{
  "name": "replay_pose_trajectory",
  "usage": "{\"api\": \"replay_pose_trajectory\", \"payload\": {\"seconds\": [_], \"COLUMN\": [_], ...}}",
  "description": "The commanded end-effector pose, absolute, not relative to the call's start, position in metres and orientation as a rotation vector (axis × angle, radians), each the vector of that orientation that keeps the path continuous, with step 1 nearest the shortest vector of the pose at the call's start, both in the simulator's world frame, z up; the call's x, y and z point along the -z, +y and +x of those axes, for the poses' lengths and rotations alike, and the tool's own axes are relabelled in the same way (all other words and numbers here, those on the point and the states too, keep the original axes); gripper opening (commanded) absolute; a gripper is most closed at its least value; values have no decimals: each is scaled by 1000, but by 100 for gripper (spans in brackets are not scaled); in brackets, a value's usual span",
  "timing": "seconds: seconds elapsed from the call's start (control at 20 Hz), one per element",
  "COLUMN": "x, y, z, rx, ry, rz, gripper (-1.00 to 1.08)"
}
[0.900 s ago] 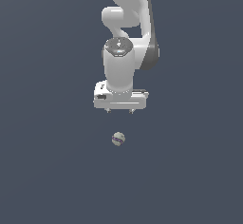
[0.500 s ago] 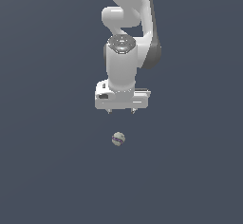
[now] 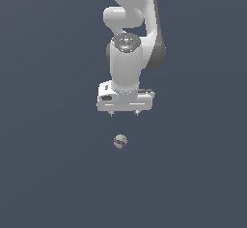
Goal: Pick up the object and move it to a goal position.
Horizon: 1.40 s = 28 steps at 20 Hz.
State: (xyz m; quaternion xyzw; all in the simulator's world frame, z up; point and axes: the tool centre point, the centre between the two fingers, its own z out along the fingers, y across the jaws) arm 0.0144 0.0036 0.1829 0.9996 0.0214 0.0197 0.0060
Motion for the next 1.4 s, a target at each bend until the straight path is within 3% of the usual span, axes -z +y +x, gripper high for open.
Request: {"api": "replay_pose_trajectory", "payload": {"seconds": [0.0, 1.35], "x": [-181, -97], "y": [3, -14], "z": [16, 65], "rx": [-60, -5], "ry": [49, -808], "rz": [3129, 3037], "gripper": [100, 100]}}
